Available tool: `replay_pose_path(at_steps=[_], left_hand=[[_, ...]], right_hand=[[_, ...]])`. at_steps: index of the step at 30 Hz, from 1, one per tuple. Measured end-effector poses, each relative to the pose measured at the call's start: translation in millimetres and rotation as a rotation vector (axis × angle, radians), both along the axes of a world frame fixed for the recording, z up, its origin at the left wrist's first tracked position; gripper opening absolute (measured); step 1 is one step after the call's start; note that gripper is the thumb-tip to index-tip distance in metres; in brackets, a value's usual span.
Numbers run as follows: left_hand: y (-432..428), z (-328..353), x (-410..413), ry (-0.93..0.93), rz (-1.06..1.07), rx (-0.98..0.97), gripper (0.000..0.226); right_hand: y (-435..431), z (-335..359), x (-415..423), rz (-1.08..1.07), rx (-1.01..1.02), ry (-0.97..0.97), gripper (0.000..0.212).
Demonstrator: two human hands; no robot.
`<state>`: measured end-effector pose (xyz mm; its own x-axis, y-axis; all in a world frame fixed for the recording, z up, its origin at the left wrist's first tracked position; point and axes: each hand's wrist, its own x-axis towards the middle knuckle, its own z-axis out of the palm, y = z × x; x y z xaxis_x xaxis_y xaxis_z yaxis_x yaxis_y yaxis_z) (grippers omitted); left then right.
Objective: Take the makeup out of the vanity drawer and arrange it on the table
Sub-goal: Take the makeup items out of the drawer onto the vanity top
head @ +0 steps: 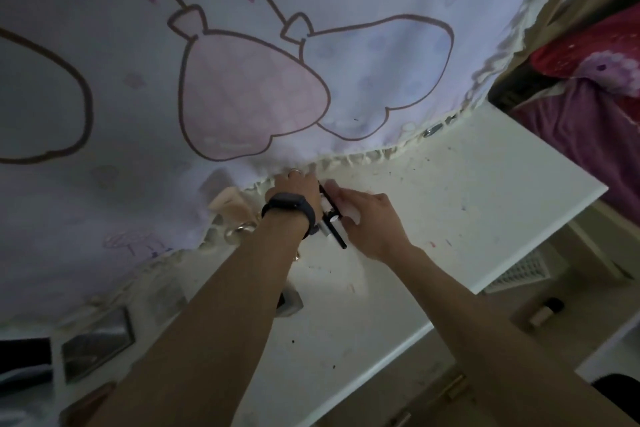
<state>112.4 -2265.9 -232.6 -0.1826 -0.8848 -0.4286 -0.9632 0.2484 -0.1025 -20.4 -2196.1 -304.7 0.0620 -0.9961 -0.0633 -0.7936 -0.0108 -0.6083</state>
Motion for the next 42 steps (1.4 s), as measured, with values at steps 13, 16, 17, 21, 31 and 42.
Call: replay_pose_path(at_steps=[13,16,17,21,31,42], left_hand=[[68,11,-30,0.218,-0.026,-0.063,0.032],[125,1,-55,0.454,-0.067,-0.147,0.025],[147,-4,-63,0.535,-0.08,-0.138,0.023],[230,-38,-75,0.675,-0.199,0.068,0.019],[322,-148,-20,0.157,0.028,0.597,0.03],[334,-176,-14,0.192,0.011,0.603,0.036]], right_hand=[[127,33,-52,-0.47,0.076,-0.452,0.024],[196,26,-75,-0.56,0.091,-0.369,0.021],[216,20,-86,-0.564,0.112,-0.289,0.02],[269,-2,-117,-0.351,0.261,0.134,0.02],[255,-58,-141,0.068,0.575,0.527,0.04],[219,-88,-140,0.204,0.831,0.785,0.051]])
